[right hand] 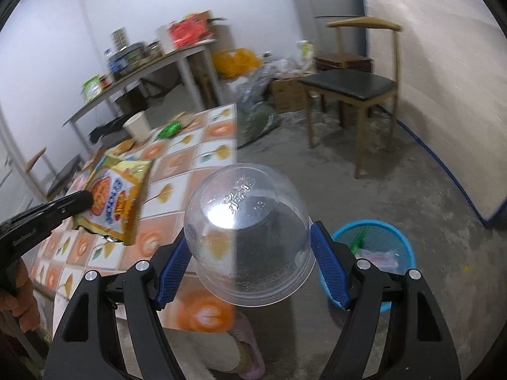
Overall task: Collect trash
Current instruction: 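Lift the Enaak bag with the left tool while the right holds the clear dome lid, then carry both items to the blue wastebasket and open both tools to drop them, then move both open tools back over the table toward the milk bottle, then grasp the pink bubble-wrap pouch with the left tool while the right grasps the blue medicine box, then lift the pink pouch with the left tool while the right lifts the blue box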
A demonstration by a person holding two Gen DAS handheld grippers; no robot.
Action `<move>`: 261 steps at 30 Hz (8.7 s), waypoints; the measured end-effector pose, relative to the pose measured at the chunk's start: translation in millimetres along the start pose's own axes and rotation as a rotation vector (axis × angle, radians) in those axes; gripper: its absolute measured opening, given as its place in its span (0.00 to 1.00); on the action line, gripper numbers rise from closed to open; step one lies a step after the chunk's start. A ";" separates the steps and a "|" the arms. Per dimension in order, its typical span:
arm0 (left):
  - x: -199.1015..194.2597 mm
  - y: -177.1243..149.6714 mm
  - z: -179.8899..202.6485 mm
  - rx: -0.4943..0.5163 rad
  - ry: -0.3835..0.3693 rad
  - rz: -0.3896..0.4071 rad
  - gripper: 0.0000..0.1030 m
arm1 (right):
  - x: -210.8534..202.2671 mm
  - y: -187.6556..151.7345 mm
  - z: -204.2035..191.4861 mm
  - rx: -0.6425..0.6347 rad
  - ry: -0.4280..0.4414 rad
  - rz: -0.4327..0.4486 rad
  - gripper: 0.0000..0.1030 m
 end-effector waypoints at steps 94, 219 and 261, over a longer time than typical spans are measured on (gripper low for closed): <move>62.1 -28.3 12.9 -0.263 -0.388 -0.311 0.57 | 320.0 -169.5 265.7 0.873 -0.046 -0.693 0.56; 85.9 25.1 -381.4 -0.496 -0.055 -0.072 0.45 | 276.9 41.8 -273.3 0.433 0.918 -1.000 0.72; 1.9 50.1 -356.0 -0.634 -0.133 0.126 0.29 | 220.4 69.9 -255.5 0.587 1.031 -0.741 0.29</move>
Point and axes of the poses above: each gripper's, at about its wrist camera, not at the fingertips, and x roughly the way its jaws point, z to its right, y to its top, the point moved 10 cm from there along x, roughly the way its jaws point, and after that the axes turned 1 degree about -z, right-handed, at the moved point
